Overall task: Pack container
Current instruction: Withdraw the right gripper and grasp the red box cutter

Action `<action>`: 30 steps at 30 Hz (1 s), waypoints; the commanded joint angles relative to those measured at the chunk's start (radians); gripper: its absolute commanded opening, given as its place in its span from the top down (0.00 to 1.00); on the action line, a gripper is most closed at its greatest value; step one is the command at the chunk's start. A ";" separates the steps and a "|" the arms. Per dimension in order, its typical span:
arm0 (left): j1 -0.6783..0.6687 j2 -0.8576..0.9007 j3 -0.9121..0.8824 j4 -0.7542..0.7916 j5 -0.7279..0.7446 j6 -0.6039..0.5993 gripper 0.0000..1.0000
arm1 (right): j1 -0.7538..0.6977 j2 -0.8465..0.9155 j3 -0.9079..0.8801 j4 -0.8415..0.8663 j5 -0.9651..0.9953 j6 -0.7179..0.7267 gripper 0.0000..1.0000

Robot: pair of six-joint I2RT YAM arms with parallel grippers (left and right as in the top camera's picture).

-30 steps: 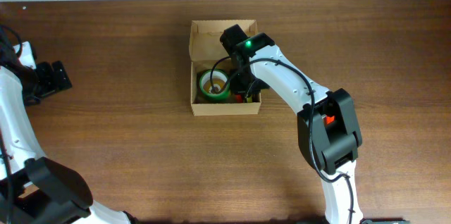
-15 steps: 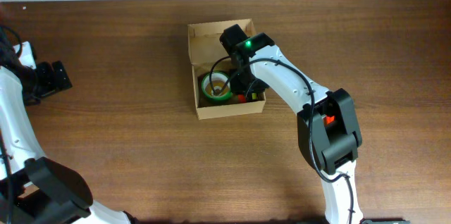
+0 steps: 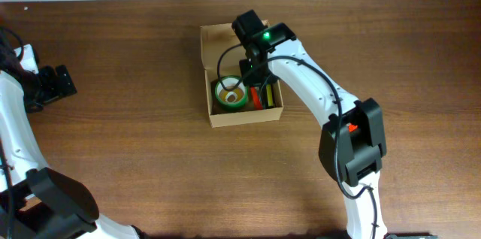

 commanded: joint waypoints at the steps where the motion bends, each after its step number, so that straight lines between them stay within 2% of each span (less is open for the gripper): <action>1: 0.004 0.009 -0.003 0.002 0.008 0.019 0.01 | -0.003 -0.091 0.077 -0.026 0.013 -0.042 0.82; 4: 0.004 0.009 -0.003 0.002 0.008 0.019 0.00 | -0.014 -0.156 0.101 -0.062 0.069 -0.053 0.86; 7: 0.004 0.009 -0.003 0.002 0.007 0.019 0.00 | -0.040 -0.245 0.101 -0.093 0.126 -0.123 0.92; 10: 0.004 0.009 -0.003 0.002 0.008 0.019 0.01 | -0.092 -0.339 0.101 -0.152 0.206 -0.160 0.94; 14: 0.004 0.009 -0.003 0.002 0.007 0.020 0.00 | -0.225 -0.452 0.096 -0.204 0.246 -0.142 0.93; 18: 0.004 0.009 -0.003 0.002 0.008 0.019 0.00 | -0.430 -0.566 0.033 -0.203 0.170 -0.132 0.93; 21: 0.004 0.009 -0.003 0.002 0.007 0.020 0.00 | -0.584 -0.621 -0.092 -0.196 0.068 -0.121 0.93; 24: 0.004 0.009 -0.003 0.002 0.008 0.019 0.00 | -0.662 -0.642 -0.259 -0.176 -0.002 -0.122 0.93; 30: 0.004 0.009 -0.003 0.002 0.008 0.019 0.00 | -0.652 -0.640 -0.626 -0.026 -0.076 -0.214 0.90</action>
